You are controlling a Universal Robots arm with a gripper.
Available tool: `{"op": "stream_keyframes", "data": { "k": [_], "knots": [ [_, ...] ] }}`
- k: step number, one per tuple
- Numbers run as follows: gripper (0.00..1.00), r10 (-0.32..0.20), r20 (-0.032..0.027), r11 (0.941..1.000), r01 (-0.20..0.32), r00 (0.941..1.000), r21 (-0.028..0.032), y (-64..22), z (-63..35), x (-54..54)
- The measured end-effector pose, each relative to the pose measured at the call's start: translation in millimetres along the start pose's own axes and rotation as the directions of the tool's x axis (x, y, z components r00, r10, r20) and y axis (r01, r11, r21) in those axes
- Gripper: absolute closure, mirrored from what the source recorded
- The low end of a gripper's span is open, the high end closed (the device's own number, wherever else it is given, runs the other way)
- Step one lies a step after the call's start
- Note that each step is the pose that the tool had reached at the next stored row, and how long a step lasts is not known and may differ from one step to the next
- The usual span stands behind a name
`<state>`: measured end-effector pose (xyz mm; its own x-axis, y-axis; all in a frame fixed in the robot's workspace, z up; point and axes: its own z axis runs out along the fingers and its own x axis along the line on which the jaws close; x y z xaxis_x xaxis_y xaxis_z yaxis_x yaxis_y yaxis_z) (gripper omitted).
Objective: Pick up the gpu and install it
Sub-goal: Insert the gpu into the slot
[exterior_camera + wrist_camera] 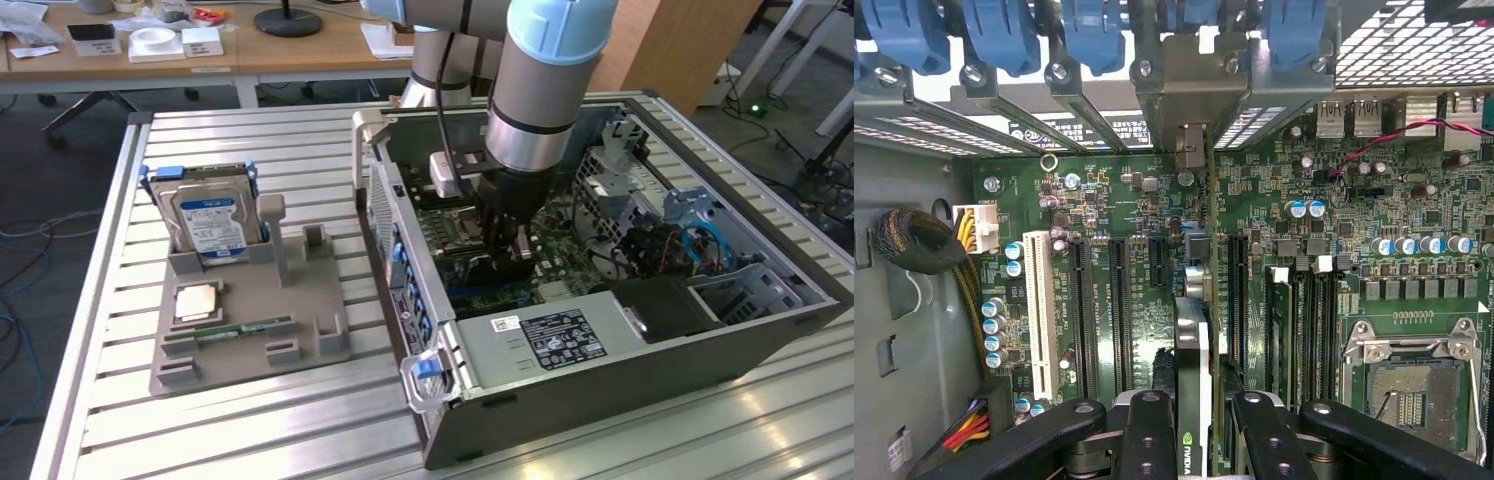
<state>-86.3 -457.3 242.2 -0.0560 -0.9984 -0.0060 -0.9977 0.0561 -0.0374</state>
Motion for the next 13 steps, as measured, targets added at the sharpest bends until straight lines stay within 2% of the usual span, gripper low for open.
{"op": "stream_keyframes", "data": {
  "k": [13],
  "knots": [
    [0.73,0.0,0.0,1.0,0.0,1.0,0.0,0.0,0.5,0.0]
  ]
}}
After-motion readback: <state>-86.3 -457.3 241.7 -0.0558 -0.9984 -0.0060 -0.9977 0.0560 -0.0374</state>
